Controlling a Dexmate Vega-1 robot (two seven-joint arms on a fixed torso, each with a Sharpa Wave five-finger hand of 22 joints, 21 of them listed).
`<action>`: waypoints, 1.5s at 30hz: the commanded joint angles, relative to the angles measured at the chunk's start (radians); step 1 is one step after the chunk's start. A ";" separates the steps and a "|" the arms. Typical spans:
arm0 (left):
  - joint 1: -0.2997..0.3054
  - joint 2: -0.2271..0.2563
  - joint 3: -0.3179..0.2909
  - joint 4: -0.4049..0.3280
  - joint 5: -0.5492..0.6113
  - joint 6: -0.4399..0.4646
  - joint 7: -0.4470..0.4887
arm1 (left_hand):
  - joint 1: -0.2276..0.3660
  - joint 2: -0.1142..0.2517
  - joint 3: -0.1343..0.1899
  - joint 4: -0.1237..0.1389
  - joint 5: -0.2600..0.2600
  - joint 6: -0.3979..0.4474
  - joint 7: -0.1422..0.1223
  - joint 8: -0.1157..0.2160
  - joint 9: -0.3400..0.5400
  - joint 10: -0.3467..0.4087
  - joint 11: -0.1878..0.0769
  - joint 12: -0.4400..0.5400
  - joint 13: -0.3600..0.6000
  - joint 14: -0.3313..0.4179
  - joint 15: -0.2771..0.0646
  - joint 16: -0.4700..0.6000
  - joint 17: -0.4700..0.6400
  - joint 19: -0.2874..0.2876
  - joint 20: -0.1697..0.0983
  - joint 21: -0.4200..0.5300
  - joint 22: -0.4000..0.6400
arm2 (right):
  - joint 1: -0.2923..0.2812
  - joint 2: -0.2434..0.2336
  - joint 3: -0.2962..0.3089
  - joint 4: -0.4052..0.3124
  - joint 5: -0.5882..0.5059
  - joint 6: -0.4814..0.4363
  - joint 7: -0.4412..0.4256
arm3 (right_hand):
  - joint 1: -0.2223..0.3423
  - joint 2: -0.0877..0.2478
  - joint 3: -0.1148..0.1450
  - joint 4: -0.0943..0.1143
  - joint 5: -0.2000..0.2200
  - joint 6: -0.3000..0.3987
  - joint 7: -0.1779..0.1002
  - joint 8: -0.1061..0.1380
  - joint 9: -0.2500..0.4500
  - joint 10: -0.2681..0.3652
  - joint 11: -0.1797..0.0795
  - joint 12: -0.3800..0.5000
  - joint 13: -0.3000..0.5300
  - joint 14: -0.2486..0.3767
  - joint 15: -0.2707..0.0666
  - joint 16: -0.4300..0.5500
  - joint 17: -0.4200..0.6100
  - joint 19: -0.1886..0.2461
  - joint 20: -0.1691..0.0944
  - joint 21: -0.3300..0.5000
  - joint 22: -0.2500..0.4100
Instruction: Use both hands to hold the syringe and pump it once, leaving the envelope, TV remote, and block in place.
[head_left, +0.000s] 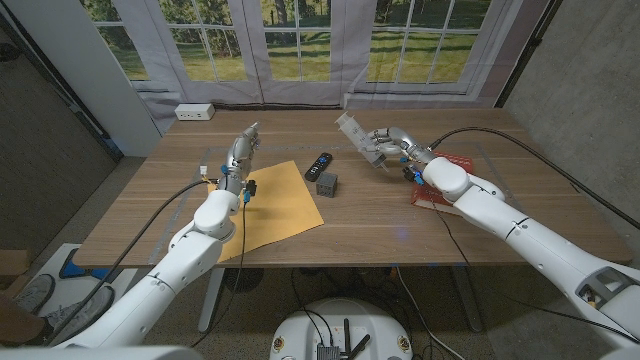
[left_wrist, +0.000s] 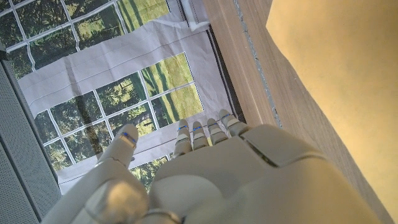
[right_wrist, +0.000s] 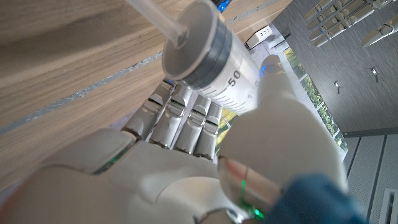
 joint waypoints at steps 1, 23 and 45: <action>0.007 -0.032 -0.001 0.049 -0.045 -0.024 -0.004 | 0.010 0.063 0.004 -0.003 -0.001 -0.005 -0.001 -0.002 0.001 -0.006 -0.005 0.005 0.003 -0.012 -0.035 0.005 0.003 0.007 -0.007 -0.001 0.002 | 0.012 -0.025 -0.012 -0.038 -0.052 -0.073 -0.002 | 0.177 0.181 -0.003 0.000 0.006 0.104 -0.093 0.006 0.005 0.019 -0.021 0.005 0.004 -0.004 -0.103 -0.001 0.007 0.002 -0.027 0.003 0.002; -0.001 -0.054 -0.002 0.106 -0.109 -0.048 -0.040 | 0.001 0.064 0.004 0.005 0.000 -0.022 0.005 -0.004 0.001 -0.006 -0.002 0.007 0.003 -0.014 -0.028 0.006 0.006 0.007 -0.010 -0.007 0.002 | 0.052 -0.081 -0.071 -0.148 -0.204 -0.284 0.028 | 0.167 0.183 -0.007 0.003 0.006 0.103 -0.093 0.002 0.006 0.019 -0.021 0.005 0.002 -0.008 -0.100 -0.004 0.014 0.004 -0.023 0.003 0.002; -0.008 -0.040 0.009 0.117 -0.119 -0.042 -0.064 | -0.001 0.068 0.009 0.008 0.002 -0.019 0.012 0.000 0.001 -0.006 0.000 0.008 0.003 -0.015 -0.026 0.006 0.005 0.009 -0.011 -0.010 0.002 | 0.106 -0.085 -0.161 -0.200 -0.386 -0.440 0.066 | 0.147 0.178 -0.013 0.008 0.007 0.107 -0.092 0.001 0.006 0.019 -0.022 0.004 0.000 -0.020 -0.097 -0.015 0.016 0.013 -0.018 0.005 0.002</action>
